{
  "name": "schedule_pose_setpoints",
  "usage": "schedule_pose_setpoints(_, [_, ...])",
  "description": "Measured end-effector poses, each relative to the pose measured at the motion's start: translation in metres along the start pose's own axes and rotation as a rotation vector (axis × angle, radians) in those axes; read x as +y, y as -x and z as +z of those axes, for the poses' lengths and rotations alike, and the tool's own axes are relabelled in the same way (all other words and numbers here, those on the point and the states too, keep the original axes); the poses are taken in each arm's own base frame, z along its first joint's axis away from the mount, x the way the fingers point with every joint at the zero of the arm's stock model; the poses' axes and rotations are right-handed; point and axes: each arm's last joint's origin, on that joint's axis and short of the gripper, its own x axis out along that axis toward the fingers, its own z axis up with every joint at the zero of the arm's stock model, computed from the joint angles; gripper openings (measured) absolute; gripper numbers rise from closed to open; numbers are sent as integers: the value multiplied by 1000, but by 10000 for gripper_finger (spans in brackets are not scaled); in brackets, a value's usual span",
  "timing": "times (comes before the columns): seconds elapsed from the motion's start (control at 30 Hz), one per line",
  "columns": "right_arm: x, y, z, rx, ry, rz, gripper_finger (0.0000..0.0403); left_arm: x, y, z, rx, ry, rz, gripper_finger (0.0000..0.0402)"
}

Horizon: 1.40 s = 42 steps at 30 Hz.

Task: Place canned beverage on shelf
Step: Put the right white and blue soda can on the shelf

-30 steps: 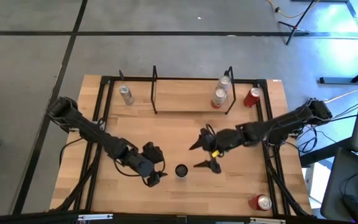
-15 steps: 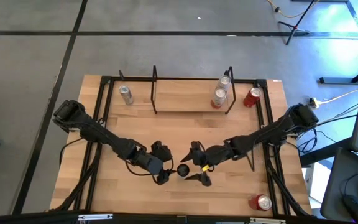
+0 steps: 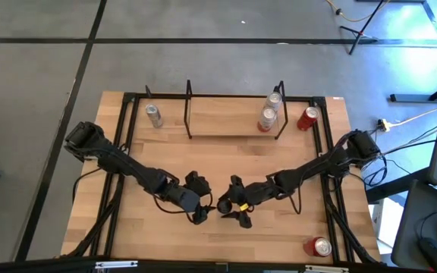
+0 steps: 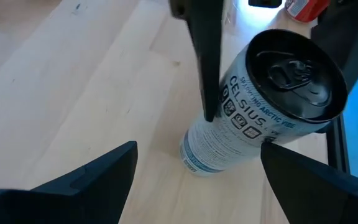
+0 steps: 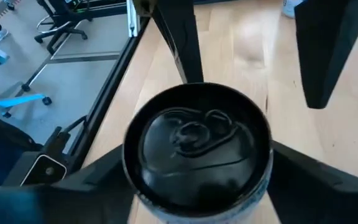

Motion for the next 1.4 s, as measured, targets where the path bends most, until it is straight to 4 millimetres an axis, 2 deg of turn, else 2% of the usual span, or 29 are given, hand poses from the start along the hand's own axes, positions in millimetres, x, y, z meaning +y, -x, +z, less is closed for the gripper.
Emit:
schedule_pose_setpoints(0.07, [0, 2, 1, -5, -8, -3, 229, 0, 5, 2, 3, 2, -3, 341])
schedule_pose_setpoints(0.1, [0, 3, 2, -3, -12, -3, 220, -1, 10, 6, -4, 5, -12, 341])
schedule_pose_setpoints(0.23, [-3, 20, 16, -27, -7, -7, 220, 1, 41, 22, -21, 10, -31, 341])
schedule_pose_setpoints(0.33, [-13, 45, 34, -61, -24, -25, 220, 7, 68, 32, -41, -13, -57, 341])
schedule_pose_setpoints(0.47, [-36, 82, 54, -91, -43, -106, 220, 19, 102, 43, -82, -45, -82, 341])
schedule_pose_setpoints(0.63, [-75, 133, 76, -178, -59, -233, 220, 42, 125, 56, -113, -74, -45, 341])
schedule_pose_setpoints(0.83, [-137, 174, 86, -244, -71, -397, 220, 74, 126, 75, -95, -137, -41, 341])
schedule_pose_setpoints(0.97, [-180, 193, 80, -234, -122, -461, 220, 97, 122, 87, -75, -176, -58, 341])
schedule_pose_setpoints(1.1, [-214, 211, 73, -233, -165, -535, 220, 119, 120, 97, -86, -197, -13, 341])
schedule_pose_setpoints(1.23, [-242, 220, 62, -208, -209, -589, 220, 135, 120, 102, -79, -215, -21, 341])
schedule_pose_setpoints(1.4, [-269, 218, 47, -147, -243, -621, 220, 147, 120, 106, -83, -220, -8, 341])
